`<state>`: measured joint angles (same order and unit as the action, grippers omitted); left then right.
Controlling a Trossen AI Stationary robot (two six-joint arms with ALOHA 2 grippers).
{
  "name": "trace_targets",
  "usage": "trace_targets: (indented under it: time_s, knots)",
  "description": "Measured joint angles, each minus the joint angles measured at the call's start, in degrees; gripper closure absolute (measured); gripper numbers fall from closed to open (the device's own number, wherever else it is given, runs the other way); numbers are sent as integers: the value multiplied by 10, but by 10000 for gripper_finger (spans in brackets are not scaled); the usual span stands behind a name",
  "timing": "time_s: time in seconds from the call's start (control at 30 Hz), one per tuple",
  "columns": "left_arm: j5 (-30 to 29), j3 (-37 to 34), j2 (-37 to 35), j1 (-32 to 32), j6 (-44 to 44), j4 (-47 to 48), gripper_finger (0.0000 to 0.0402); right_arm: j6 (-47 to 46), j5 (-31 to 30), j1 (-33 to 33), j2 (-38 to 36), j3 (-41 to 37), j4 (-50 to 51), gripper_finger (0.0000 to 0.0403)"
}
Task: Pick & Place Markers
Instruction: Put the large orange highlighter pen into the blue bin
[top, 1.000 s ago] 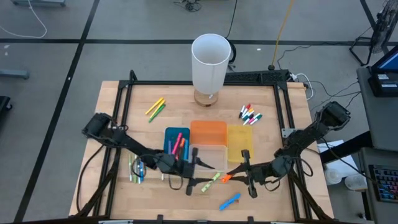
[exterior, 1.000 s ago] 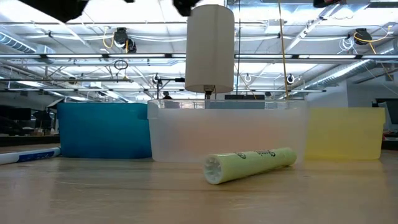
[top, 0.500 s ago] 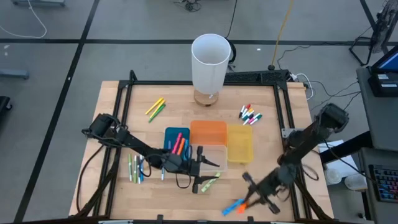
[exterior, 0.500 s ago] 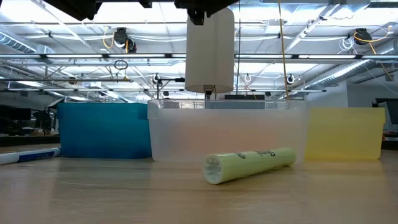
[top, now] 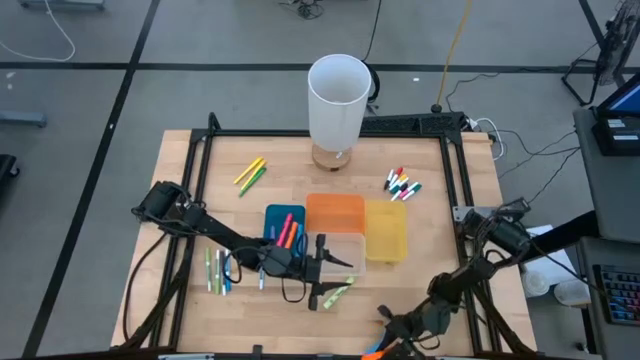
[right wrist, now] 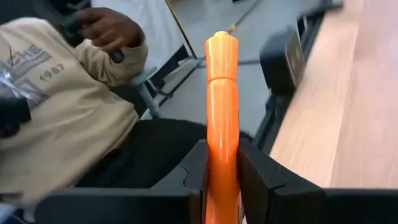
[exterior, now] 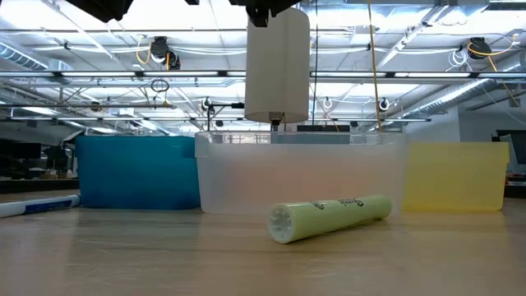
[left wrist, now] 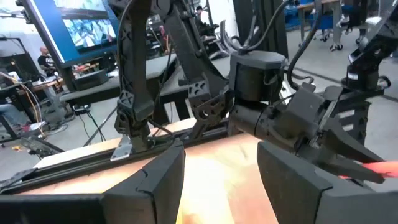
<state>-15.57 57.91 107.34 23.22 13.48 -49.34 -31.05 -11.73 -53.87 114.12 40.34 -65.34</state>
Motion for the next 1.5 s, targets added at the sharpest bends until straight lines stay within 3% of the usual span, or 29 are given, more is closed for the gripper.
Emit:
trace_targets:
  time_s: [0.13,0.33,0.6,0.9,1.13,1.33,1.5]
  knots:
    - [-1,0,-2,-1,11,4,195,-60,5,-4,9,1,34,356]
    - [-4,0,-2,-1,13,6,195,-54,-34,0,20,-4,52,356]
    - [-5,0,-2,-1,13,9,195,35,-125,11,15,-17,37,356]
    - [-5,0,-2,0,12,12,195,157,-105,40,8,-18,2,356]
    - [-5,0,-2,0,-2,12,195,227,-113,32,-78,-15,63,356]
    - [-2,0,-2,0,-4,6,195,350,-197,28,-168,5,175,356]
    - [16,0,-2,3,30,-47,195,467,-373,34,-235,5,203,356]
